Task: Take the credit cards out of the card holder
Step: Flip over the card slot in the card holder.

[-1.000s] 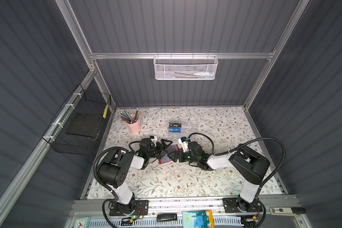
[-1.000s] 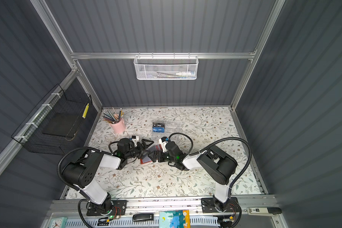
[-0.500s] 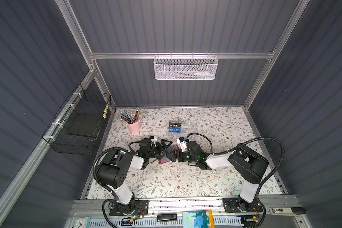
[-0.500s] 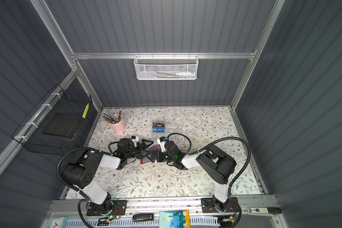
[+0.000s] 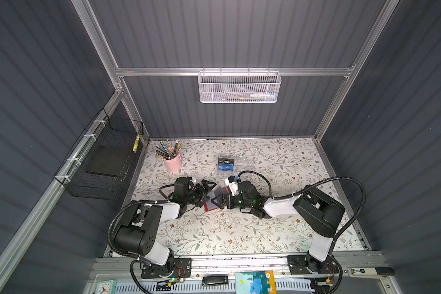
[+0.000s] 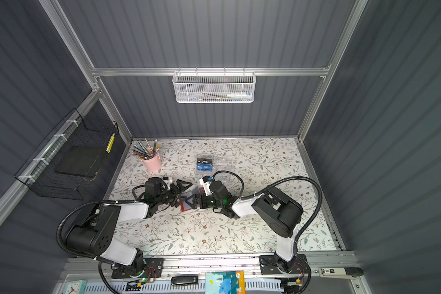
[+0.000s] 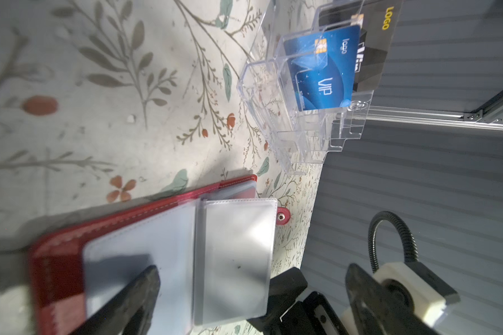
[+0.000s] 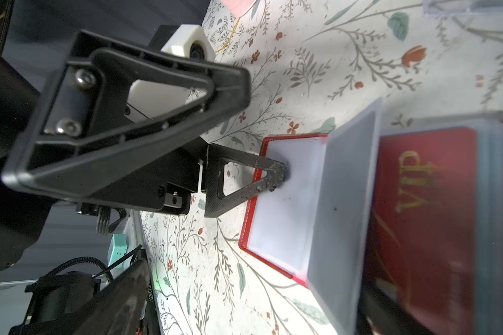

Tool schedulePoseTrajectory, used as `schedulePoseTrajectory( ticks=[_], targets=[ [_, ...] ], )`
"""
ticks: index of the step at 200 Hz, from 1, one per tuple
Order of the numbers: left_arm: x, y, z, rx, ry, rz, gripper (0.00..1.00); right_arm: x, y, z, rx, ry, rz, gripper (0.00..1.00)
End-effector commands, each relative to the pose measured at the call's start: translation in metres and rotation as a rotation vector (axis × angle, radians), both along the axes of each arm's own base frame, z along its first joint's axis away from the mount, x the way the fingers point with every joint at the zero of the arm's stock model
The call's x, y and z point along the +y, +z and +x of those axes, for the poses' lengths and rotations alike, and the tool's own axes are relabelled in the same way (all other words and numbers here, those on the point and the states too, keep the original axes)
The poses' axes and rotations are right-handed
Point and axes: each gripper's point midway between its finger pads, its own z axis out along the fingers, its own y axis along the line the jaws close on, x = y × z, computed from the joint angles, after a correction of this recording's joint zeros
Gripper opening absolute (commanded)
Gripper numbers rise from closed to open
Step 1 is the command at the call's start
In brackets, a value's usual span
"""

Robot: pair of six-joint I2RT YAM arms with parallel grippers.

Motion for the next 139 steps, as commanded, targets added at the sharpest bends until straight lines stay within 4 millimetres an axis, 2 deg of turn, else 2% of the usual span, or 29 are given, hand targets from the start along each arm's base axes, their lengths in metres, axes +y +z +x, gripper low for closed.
schedulePoseTrajectory(
  ticks=[1, 34, 77, 106, 124, 139],
  targets=[
    [0.007, 0.002, -0.003, 0.01, -0.011, 0.031, 1.0, 0.01, 0.0, -0.003, 0.001, 0.031, -0.002, 0.99],
    [0.02, 0.001, -0.004, 0.022, 0.01, 0.015, 1.0, 0.022, 0.002, -0.009, 0.002, 0.057, 0.003, 0.99],
    [0.034, 0.005, -0.004, 0.018, 0.032, 0.008, 1.0, 0.038, -0.005, -0.02, 0.013, 0.093, -0.001, 0.99],
    [0.037, 0.004, -0.008, 0.022, 0.034, 0.009, 1.0, 0.032, -0.004, -0.019, -0.01, 0.079, -0.021, 0.99],
    [0.036, 0.001, -0.009, 0.027, 0.031, 0.009, 1.0, 0.024, 0.0, -0.02, -0.039, 0.077, -0.057, 0.99],
    [0.035, 0.0, -0.01, 0.03, 0.027, 0.0, 1.0, 0.013, 0.003, -0.013, -0.088, 0.033, -0.103, 0.99]
  ],
)
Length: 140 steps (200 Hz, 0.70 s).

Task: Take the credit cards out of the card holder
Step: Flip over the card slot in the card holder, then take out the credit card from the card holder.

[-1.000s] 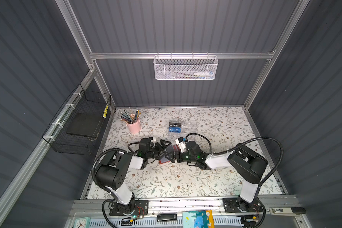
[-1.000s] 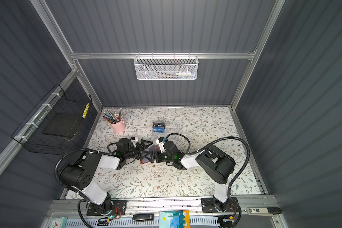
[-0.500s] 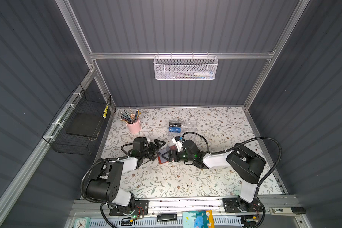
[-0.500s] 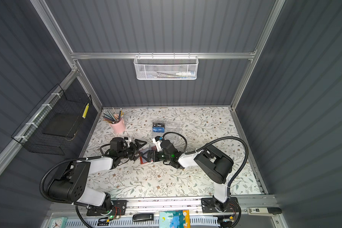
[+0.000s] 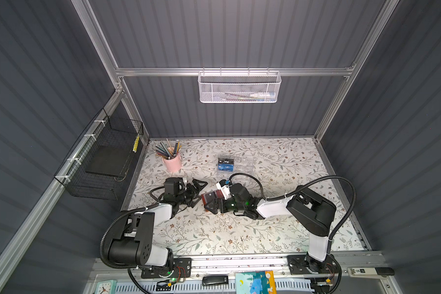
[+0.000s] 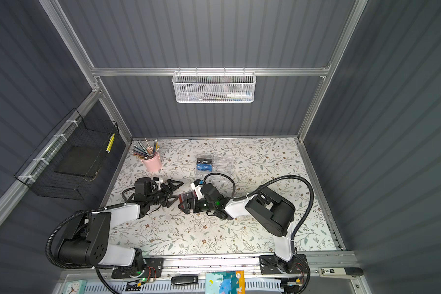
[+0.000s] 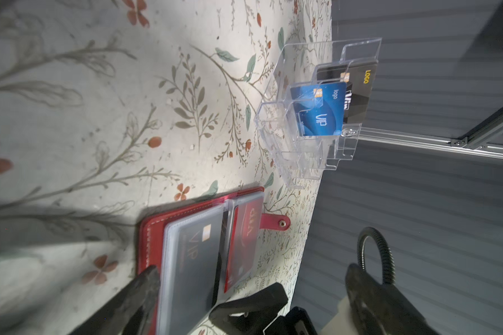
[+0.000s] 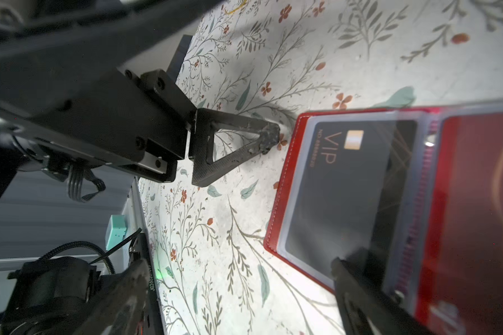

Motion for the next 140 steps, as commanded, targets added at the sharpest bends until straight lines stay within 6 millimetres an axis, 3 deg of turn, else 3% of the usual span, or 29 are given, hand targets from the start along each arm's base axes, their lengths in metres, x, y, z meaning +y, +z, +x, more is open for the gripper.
schedulePoseTrajectory(
  ticks=[1, 51, 140],
  targets=[
    [-0.001, -0.006, -0.009, 0.014, -0.03, -0.006, 1.0, -0.014, 0.012, 0.006, -0.085, -0.035, -0.052, 0.99],
    [-0.006, -0.003, -0.005, 0.004, -0.038, -0.046, 1.0, -0.039, 0.009, 0.01, -0.139, -0.083, -0.132, 0.99],
    [-0.008, -0.024, -0.008, 0.052, -0.044, -0.055, 1.0, -0.018, 0.0, 0.018, -0.085, -0.065, -0.072, 0.99]
  ],
)
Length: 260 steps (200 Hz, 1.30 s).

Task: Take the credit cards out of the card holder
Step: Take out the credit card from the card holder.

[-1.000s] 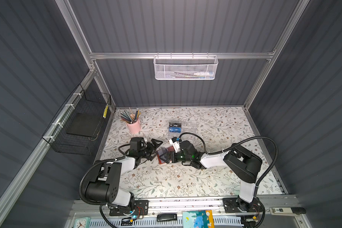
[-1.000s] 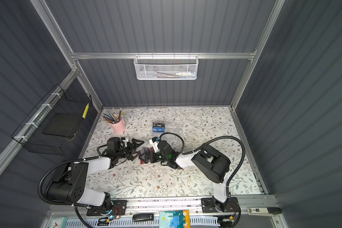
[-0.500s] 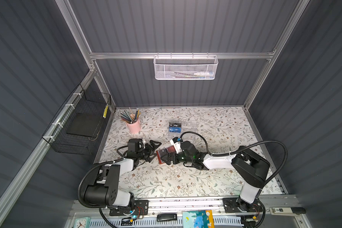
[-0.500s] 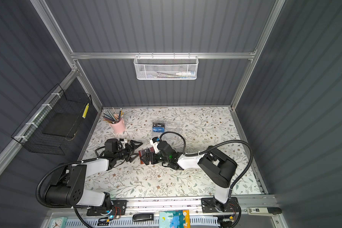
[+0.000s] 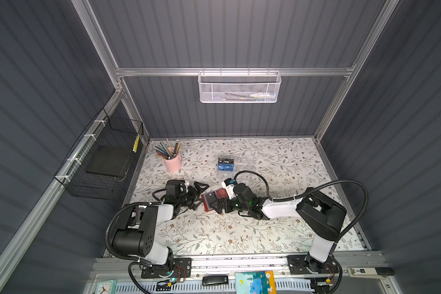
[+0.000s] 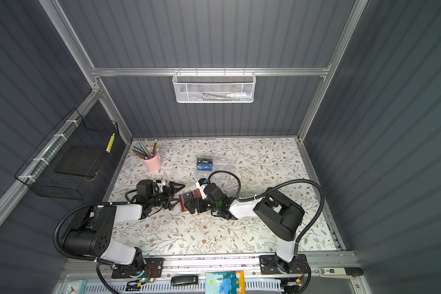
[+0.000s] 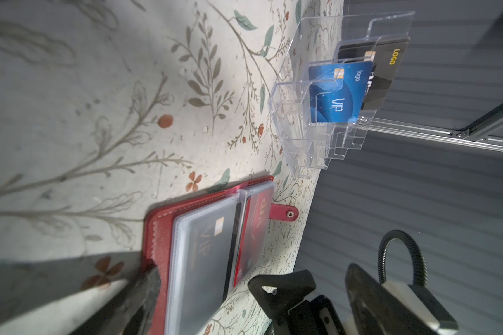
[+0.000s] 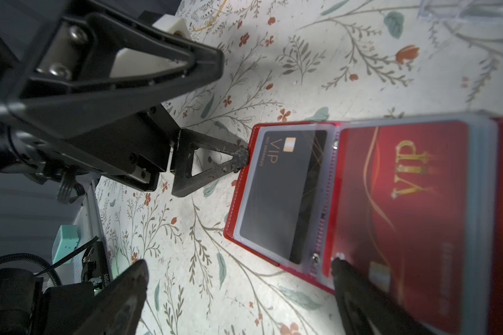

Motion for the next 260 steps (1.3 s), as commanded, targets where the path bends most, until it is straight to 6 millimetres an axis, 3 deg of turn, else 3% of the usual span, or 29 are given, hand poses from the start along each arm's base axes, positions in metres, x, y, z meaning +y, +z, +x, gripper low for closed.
schedulePoseTrajectory(
  ticks=[1, 59, 197, 260],
  targets=[
    [-0.001, -0.009, -0.003, 0.025, -0.008, -0.011, 1.0, 0.009, 0.006, 0.007, 0.002, 0.0, 0.037, 0.99],
    [-0.002, -0.017, 0.004, 0.024, -0.01, -0.012, 1.0, 0.01, -0.006, 0.012, 0.043, -0.022, 0.055, 0.99],
    [-0.002, 0.022, 0.011, -0.035, 0.003, -0.016, 1.0, -0.003, -0.032, 0.015, 0.122, -0.124, 0.044, 0.87],
    [-0.022, 0.016, 0.013, -0.03, -0.034, -0.009, 1.0, -0.005, -0.043, 0.01, 0.15, -0.164, 0.026, 0.81]
  ],
)
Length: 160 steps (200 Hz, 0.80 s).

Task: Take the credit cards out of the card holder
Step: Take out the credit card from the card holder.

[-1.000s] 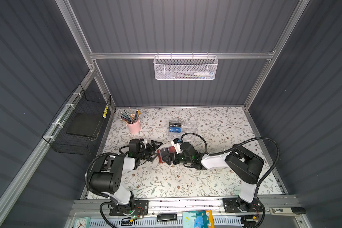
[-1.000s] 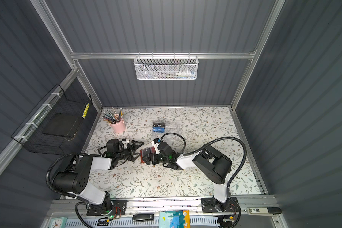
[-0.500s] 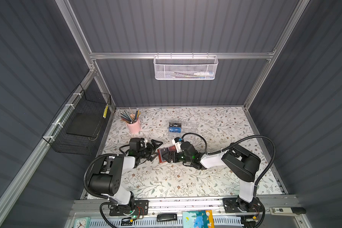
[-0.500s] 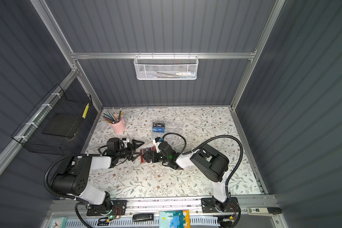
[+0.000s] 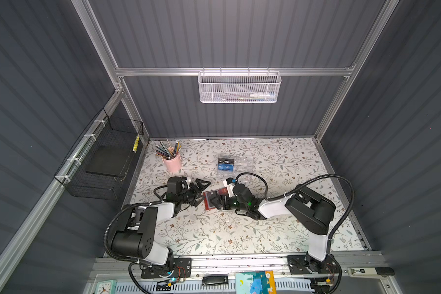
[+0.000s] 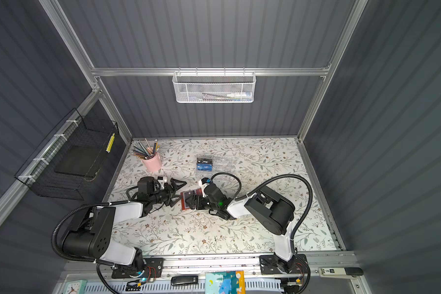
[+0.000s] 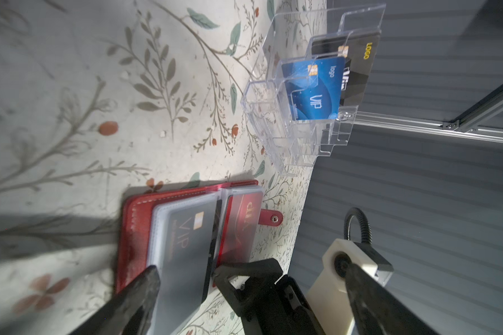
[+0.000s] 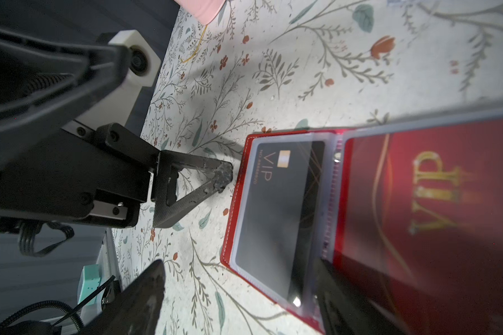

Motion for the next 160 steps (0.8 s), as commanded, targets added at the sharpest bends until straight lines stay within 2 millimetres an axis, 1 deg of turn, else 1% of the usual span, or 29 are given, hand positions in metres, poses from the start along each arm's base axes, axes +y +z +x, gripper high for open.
schedulePoseTrajectory(
  ticks=[1, 33, 92, 116, 160],
  targets=[
    [-0.007, -0.001, 0.007, 0.0, -0.002, 0.0, 1.0, -0.012, -0.031, -0.008, 0.062, -0.036, -0.074, 0.8],
    [-0.006, -0.009, 0.009, 0.014, 0.004, 0.004, 1.0, -0.013, -0.036, -0.008, 0.073, -0.048, -0.076, 0.79],
    [-0.005, -0.029, 0.002, 0.048, 0.009, 0.009, 1.0, -0.014, -0.042, -0.01, 0.081, -0.061, -0.065, 0.75],
    [-0.004, -0.034, -0.001, 0.059, 0.011, 0.007, 1.0, -0.012, -0.039, -0.009, 0.075, -0.062, -0.041, 0.74],
    [-0.004, -0.04, -0.006, 0.069, 0.01, 0.0, 1.0, -0.008, -0.029, -0.002, 0.064, -0.067, 0.008, 0.67]
  ],
)
